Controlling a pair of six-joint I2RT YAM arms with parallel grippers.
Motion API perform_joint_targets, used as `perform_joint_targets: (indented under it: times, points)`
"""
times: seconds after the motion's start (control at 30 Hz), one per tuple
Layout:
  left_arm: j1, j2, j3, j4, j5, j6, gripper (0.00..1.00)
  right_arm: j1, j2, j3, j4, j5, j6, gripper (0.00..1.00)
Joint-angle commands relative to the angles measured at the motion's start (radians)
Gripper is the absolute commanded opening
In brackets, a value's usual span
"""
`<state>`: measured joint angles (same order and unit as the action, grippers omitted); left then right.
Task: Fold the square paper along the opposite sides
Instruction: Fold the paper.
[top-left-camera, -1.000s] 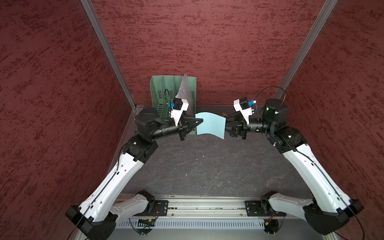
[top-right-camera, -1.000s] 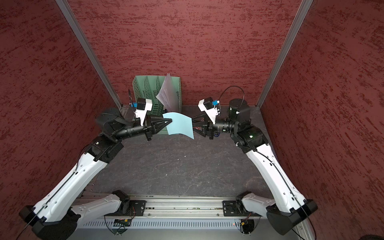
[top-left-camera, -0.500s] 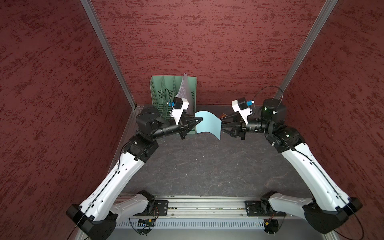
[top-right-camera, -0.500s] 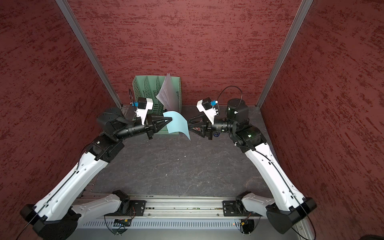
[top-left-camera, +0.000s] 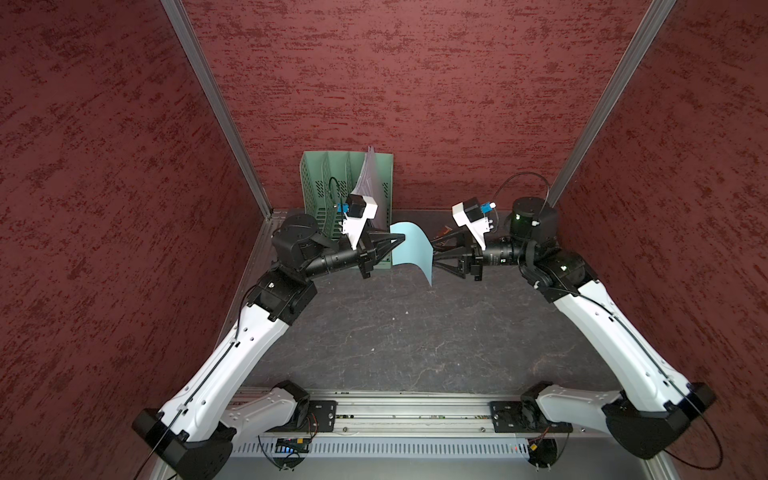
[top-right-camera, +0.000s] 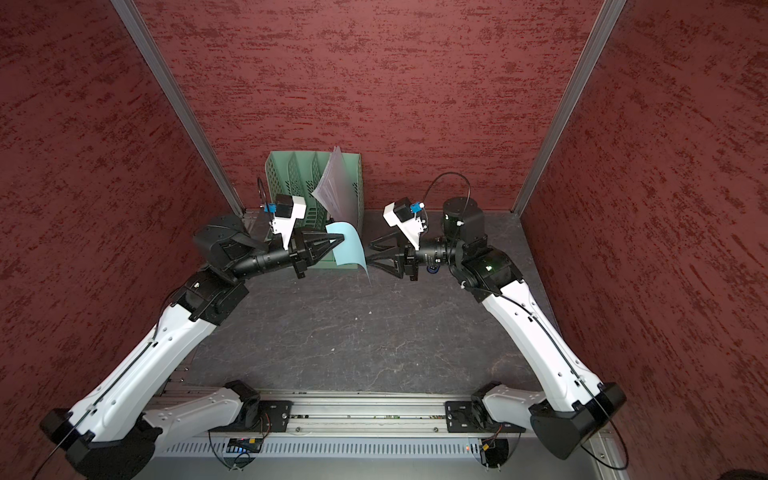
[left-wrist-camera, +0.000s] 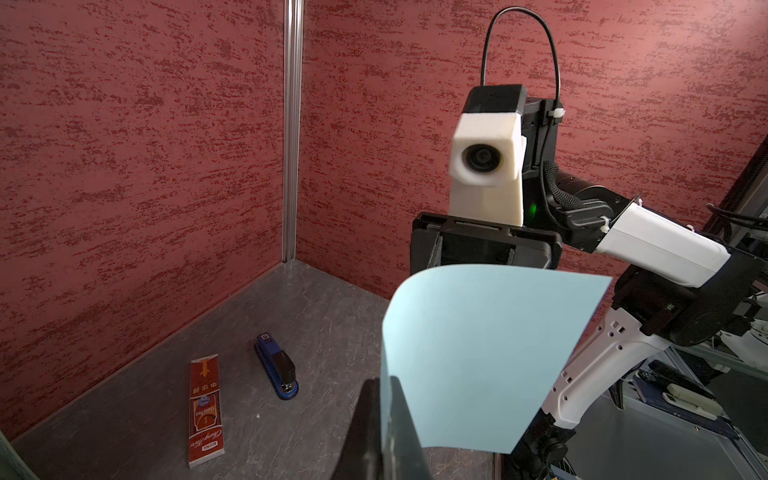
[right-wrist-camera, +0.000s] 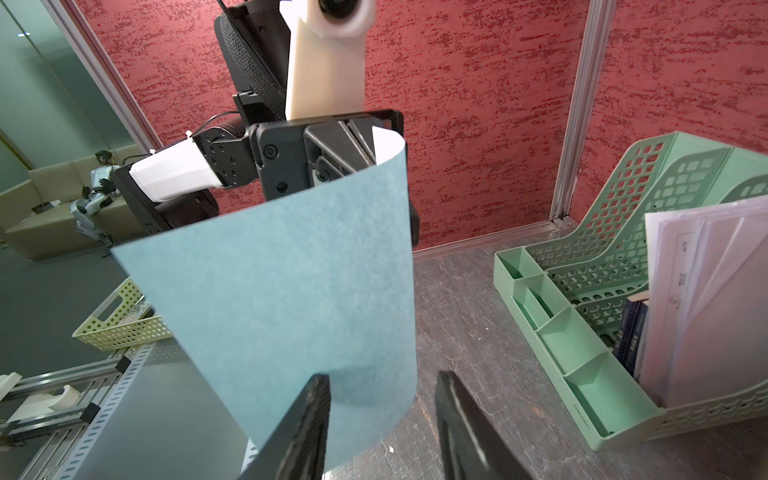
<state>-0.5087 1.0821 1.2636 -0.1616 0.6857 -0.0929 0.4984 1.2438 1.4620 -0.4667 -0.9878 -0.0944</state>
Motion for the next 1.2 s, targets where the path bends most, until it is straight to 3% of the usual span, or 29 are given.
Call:
perform_joint_targets:
  times: [0.0,1.17]
  points:
    - [0.001,0.003,0.005,0.008,-0.008,0.004,0.00,0.012,-0.004,0.038,0.003,-0.014,-0.010,0.48]
    - [0.001,0.007,-0.003,0.026,-0.003,-0.016,0.00,0.051,0.032,0.067,-0.016,-0.004,-0.029,0.58]
